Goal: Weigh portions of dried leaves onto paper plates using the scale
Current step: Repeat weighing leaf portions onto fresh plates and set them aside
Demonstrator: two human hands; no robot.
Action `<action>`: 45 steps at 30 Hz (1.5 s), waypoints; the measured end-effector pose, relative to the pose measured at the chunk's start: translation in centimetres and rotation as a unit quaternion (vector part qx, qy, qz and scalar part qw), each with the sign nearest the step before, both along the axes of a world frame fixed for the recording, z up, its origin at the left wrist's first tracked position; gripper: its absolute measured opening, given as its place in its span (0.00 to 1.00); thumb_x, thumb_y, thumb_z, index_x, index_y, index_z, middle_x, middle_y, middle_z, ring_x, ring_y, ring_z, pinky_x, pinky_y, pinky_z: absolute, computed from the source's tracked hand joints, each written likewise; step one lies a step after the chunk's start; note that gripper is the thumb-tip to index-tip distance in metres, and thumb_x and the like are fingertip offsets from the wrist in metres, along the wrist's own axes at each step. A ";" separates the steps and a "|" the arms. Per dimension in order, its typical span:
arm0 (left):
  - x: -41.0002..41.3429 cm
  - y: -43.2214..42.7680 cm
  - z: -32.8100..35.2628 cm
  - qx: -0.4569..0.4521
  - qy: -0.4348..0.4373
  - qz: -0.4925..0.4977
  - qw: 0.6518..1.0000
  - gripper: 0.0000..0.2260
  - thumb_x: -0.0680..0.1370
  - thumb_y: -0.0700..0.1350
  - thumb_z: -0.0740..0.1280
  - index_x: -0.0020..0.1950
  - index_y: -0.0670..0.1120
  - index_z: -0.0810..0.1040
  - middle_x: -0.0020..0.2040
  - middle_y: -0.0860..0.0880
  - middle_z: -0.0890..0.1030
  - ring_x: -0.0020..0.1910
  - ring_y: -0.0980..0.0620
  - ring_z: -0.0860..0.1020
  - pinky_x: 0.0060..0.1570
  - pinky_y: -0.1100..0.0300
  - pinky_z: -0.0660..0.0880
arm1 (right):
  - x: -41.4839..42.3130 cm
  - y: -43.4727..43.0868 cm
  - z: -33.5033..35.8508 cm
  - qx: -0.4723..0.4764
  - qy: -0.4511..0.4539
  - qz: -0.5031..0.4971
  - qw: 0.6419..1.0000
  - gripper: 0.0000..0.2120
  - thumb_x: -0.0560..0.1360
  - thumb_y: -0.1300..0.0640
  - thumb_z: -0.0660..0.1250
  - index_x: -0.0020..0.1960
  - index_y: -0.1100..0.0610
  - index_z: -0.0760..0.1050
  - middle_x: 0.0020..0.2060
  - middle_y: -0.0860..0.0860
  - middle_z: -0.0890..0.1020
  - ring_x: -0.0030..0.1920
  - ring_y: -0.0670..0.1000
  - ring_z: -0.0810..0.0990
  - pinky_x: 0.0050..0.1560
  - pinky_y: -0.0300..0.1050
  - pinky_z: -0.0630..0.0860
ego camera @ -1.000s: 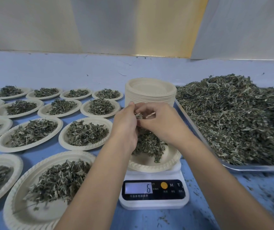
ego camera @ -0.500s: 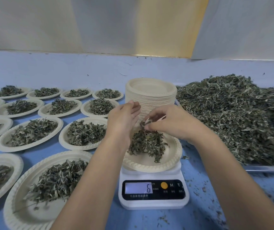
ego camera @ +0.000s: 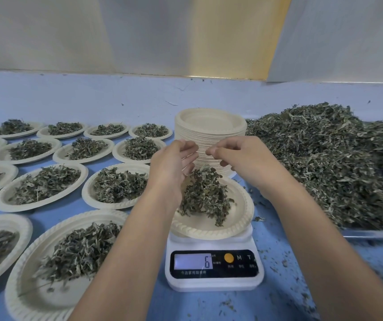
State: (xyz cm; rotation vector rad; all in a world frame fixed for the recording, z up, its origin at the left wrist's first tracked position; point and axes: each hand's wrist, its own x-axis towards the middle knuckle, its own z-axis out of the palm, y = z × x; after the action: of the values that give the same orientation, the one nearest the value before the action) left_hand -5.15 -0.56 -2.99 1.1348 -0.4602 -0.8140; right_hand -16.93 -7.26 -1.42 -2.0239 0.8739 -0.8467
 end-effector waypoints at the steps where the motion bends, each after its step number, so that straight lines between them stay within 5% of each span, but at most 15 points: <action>1: 0.0 0.1 0.1 0.009 -0.016 0.000 1.000 0.10 0.81 0.44 0.58 0.48 0.44 0.79 0.50 0.48 0.83 0.51 0.54 0.81 0.50 0.61 0.74 | 0.0 0.0 0.0 -0.001 -0.004 -0.002 1.000 0.06 0.74 0.52 0.69 0.44 0.51 0.83 0.40 0.46 0.83 0.42 0.45 0.78 0.44 0.38 0.70; 7: -0.2 0.7 0.7 0.013 -0.087 0.027 0.996 0.13 0.82 0.46 0.56 0.53 0.44 0.80 0.49 0.53 0.83 0.48 0.61 0.80 0.40 0.67 0.67 | 0.1 0.1 -0.1 -0.008 -0.016 -0.008 1.000 0.06 0.75 0.54 0.67 0.43 0.51 0.83 0.39 0.44 0.83 0.38 0.42 0.78 0.42 0.38 0.72; 13: -0.1 0.8 0.8 -0.014 -0.053 0.009 0.998 0.13 0.82 0.44 0.55 0.49 0.44 0.79 0.51 0.48 0.83 0.52 0.55 0.80 0.56 0.58 0.75 | 0.3 0.2 -0.2 -0.009 -0.015 -0.015 1.000 0.06 0.75 0.54 0.67 0.42 0.51 0.83 0.41 0.49 0.84 0.41 0.46 0.80 0.46 0.43 0.74; 37: 0.0 0.9 0.7 -0.005 -0.045 0.017 0.999 0.12 0.80 0.43 0.57 0.45 0.46 0.80 0.42 0.51 0.85 0.41 0.56 0.82 0.44 0.63 0.74 | 0.2 0.3 -0.3 -0.009 -0.012 -0.022 1.000 0.08 0.75 0.55 0.67 0.39 0.48 0.81 0.40 0.51 0.84 0.44 0.51 0.81 0.49 0.48 0.76; 45: 0.0 0.9 0.8 -0.005 -0.044 0.019 0.999 0.12 0.80 0.43 0.56 0.45 0.46 0.79 0.42 0.51 0.84 0.40 0.56 0.80 0.44 0.64 0.74 | 0.4 0.0 -0.6 0.000 -0.023 -0.016 1.000 0.09 0.75 0.57 0.66 0.38 0.50 0.82 0.30 0.44 0.80 0.34 0.43 0.76 0.42 0.42 0.74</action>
State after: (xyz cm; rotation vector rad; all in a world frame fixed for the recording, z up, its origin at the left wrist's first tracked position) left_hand -5.18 0.32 -2.23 1.1694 -0.5137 -0.7305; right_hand -16.56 -7.30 -2.01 -1.9886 0.8822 -0.9066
